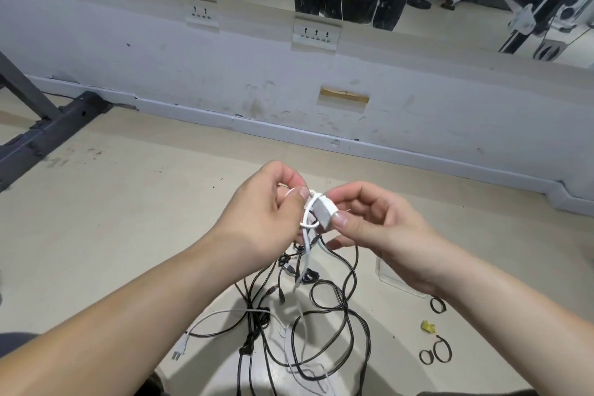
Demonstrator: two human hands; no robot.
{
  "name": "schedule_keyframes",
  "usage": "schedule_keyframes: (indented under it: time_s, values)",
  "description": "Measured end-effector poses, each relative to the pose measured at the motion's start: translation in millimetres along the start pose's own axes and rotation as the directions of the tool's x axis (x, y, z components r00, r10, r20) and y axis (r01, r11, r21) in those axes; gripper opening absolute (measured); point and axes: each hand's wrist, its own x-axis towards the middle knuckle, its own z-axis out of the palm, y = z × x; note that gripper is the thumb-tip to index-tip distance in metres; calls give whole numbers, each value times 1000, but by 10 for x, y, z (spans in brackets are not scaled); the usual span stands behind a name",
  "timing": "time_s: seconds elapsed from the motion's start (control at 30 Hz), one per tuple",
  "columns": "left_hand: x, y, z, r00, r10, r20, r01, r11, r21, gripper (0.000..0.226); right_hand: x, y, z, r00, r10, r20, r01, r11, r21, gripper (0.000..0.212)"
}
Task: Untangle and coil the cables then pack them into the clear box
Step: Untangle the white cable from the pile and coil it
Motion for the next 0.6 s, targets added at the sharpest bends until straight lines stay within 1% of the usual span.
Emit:
schedule_keyframes:
  time_s: [0.03,0.1,0.2,0.27,0.33,0.43,0.47,0.53,0.6]
  values:
    - [-12,2,4,999,-3,32,3,1000,5,14,-3,-9,-7,999,17,27,-18,999,50,34]
    - [-14,-1,8,998,-24,64,25,1000,-15,17,-4,-16,-11,999,23,45,-27,996,87,38]
    - [-6,2,27,995,-57,86,62,997,-55,12,2,-21,-5,999,26,-18,-24,996,82,37]
    - [0,-17,59,993,-83,83,89,994,-70,10,3,-29,-1,999,47,-27,-45,994,99,39]
    - [-6,-24,96,990,-104,93,111,991,-71,10,-9,-46,-9,996,92,18,-94,985,142,35]
    - [-50,-4,142,983,-95,158,105,993,-61,16,-24,-54,-10,978,169,124,-192,961,200,29]
    - [-60,4,143,982,-89,169,99,994,-50,17,-22,-49,-7,975,186,125,-210,955,210,28]
    - [-58,19,121,983,-87,159,93,995,-35,16,-8,-37,-8,977,203,70,-213,951,225,29]
    - [-36,36,88,987,-121,108,127,991,-45,13,5,-45,-16,985,175,-1,-171,961,218,29]
